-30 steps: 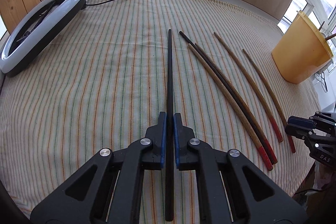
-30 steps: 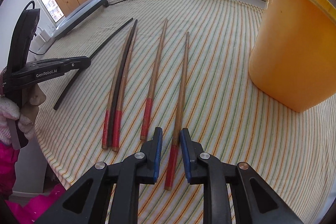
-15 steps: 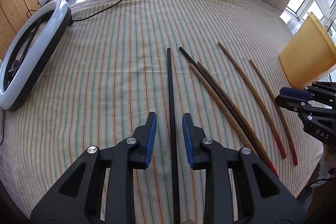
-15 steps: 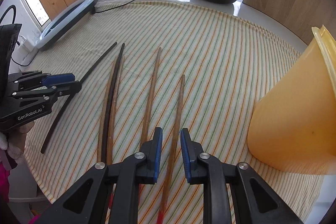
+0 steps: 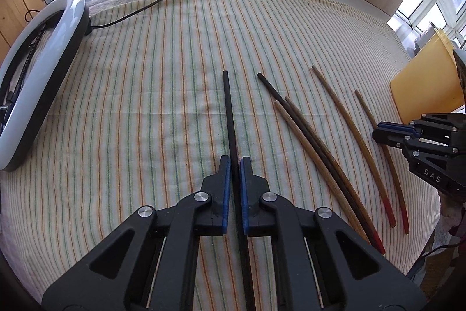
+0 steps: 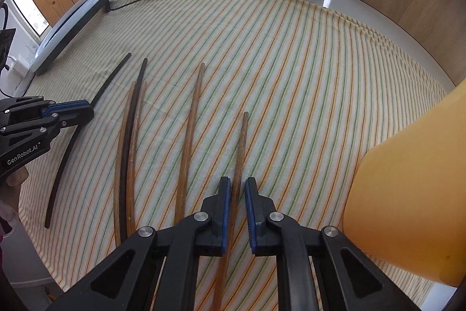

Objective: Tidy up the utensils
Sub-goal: 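Lift the red-tipped chopstick with the right tool while the left tool lifts the black chopstick, then carry both chopsticks over the yellow container with both tools, then open the right tool to drop its chopstick while the left tool drops the black chopstick, then move both tools down to the remaining chopsticks on the cloth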

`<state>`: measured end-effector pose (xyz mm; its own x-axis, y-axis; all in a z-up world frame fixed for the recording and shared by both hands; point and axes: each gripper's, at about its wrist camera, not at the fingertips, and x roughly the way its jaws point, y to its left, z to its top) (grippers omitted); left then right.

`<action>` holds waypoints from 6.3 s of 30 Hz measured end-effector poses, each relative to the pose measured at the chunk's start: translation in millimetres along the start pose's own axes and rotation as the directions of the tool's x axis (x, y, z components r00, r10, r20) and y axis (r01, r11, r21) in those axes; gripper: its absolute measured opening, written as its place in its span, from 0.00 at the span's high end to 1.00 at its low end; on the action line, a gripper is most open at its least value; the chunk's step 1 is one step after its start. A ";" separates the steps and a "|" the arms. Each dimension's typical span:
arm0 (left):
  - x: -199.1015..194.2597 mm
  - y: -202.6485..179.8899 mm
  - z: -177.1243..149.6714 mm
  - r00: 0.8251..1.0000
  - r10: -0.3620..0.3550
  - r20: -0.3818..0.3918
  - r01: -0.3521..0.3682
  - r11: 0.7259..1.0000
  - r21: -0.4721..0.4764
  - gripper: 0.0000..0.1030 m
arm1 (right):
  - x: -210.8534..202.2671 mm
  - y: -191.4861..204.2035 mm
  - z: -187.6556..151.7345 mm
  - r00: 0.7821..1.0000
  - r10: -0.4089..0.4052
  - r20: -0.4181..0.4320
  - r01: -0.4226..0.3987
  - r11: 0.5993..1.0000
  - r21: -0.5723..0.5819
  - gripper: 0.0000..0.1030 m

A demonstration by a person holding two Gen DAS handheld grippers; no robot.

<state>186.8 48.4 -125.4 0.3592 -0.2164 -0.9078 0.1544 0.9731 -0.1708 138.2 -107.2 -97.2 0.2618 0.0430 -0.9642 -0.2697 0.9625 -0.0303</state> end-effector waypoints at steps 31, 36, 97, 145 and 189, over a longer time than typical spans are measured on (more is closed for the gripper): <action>-126.4 -30.4 10.2 0.938 -0.138 0.318 0.137 0.990 0.025 0.97 | -119.7 -5.4 -31.8 0.936 0.122 0.329 -0.148 0.987 0.054 0.97; -140.2 -42.4 11.2 0.927 -0.143 0.347 0.130 0.990 0.059 0.97 | -148.4 -8.8 -38.7 0.908 0.109 0.405 -0.140 0.989 0.049 0.97; -205.0 -194.6 101.3 0.746 -0.375 0.551 0.290 0.927 0.238 0.97 | -264.1 -141.0 -99.4 0.754 -0.183 0.630 -0.052 0.941 0.336 0.97; -158.6 -193.7 58.6 0.837 -0.289 0.465 0.182 0.948 0.261 0.74 | -232.5 -122.5 -100.9 0.804 -0.156 0.574 -0.059 0.939 0.338 0.60; 1.6 -51.5 -13.6 0.997 -0.060 0.050 0.067 0.987 -0.148 0.64 | -95.1 -18.7 -113.4 0.935 0.046 0.352 -0.101 0.985 0.140 0.36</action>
<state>166.9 -1.1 -123.2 0.3953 -0.2780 -0.8755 0.0401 0.9574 -0.2859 13.3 -159.7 -34.8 0.5590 0.1784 -0.8098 -0.1619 0.9813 0.1045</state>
